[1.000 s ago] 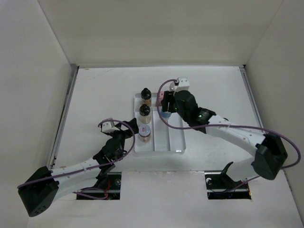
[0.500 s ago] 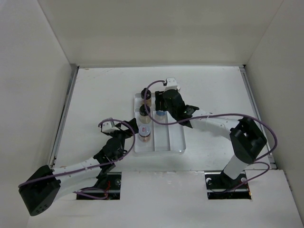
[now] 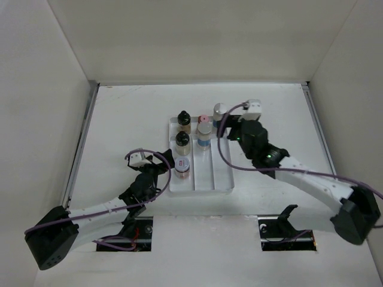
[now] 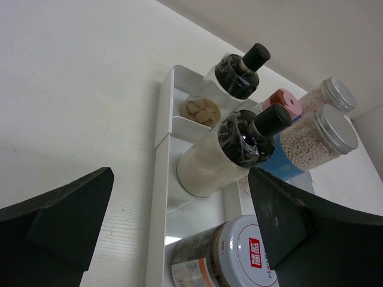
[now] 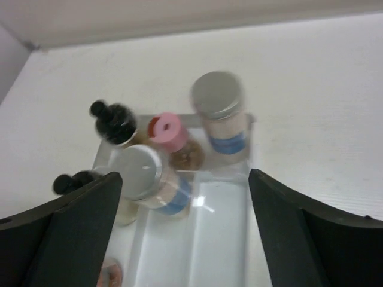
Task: Organize the condiment bottles
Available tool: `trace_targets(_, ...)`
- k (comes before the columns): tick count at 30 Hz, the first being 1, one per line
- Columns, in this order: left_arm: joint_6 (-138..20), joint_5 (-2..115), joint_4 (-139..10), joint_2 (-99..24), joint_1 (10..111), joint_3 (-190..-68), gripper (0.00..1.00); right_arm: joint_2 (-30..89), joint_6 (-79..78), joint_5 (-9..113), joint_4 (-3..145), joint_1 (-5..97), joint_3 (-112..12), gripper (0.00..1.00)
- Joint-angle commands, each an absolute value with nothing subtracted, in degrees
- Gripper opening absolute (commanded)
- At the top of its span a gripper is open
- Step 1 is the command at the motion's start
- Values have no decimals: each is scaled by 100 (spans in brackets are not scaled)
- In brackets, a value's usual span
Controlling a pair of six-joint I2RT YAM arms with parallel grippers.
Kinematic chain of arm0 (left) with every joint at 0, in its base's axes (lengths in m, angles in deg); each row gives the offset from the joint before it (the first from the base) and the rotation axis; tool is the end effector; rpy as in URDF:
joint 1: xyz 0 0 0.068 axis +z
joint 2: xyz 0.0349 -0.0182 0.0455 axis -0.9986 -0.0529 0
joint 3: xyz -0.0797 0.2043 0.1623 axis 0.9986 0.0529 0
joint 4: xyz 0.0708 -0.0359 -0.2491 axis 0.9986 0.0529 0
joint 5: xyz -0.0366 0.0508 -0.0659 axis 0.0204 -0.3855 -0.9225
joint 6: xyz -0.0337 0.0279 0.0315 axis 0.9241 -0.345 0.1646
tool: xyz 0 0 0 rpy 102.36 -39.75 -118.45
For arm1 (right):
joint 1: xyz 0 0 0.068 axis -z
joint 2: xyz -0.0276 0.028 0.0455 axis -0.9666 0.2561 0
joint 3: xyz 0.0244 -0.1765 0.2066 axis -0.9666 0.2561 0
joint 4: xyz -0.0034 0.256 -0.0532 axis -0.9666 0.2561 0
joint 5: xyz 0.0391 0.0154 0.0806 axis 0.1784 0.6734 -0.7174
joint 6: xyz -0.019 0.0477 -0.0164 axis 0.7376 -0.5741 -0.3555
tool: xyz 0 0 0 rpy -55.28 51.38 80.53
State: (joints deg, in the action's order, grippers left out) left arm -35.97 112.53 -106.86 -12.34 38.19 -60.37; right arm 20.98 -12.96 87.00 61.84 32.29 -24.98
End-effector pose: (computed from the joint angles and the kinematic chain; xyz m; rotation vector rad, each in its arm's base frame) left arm 0.1258 -0.1036 0.1753 -0.4403 1.5566 -0.4539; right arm 0.2257 0.1871 0.3044 -0.0222 1.7949 0.3459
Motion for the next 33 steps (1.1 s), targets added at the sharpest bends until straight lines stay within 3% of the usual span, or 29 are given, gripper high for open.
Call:
trace_targets(1, -3534, 11231, -10950, -1136, 3841, -6055, 99, 1032, -1723, 9130, 6559, 3766, -1814, 89)
trace_targets(5, -3534, 11231, -10950, -1083, 3806, -6038, 99, 144, -2198, 9088, 7656, 4784, -1163, 48)
trace_targets(7, -3534, 11231, -10933, -1083, 3797, -6064, 99, 81, -2225, 8991, 7992, 5032, -1136, 42)
trace_targets(9, -3534, 11231, -10924, -1145, 3797, -6073, 99, 229, -2155, 9043, 8194, 5156, -1153, 45)
trace_targets(10, -3534, 11231, -10915, -1153, 3797, -6073, 99, 335, -2129, 9104, 8256, 5200, -1179, 53)
trace_targets(12, -3534, 11231, -10915, -1136, 3797, -6073, 99, 554, -2102, 9166, 8213, 5183, -1197, 80)
trace_targets(14, -3543, 11231, -10907, -1162, 3797, -6090, 99, 809, -2137, 9096, 8187, 5226, -1214, 85)
trace_targets(18, -3534, 11213, -10906, -1171, 3797, -6082, 99, 1153, -2102, 9148, 8011, 5244, -1258, 86)
trace_targets(23, -3534, 11178, -10933, -1215, 3797, -6082, 99, 1512, -2076, 9096, 7756, 5358, -1241, 78)
trace_targets(30, -3543, 11178, -10933, -1215, 3815, -6082, 99, 1734, -2006, 9323, 7554, 5332, -1276, 43)
trace_targets(33, -3543, 11178, -10915, -1215, 3815, -6099, 99, 1182, -1910, 9754, 7633, 4956, -1302, 41)
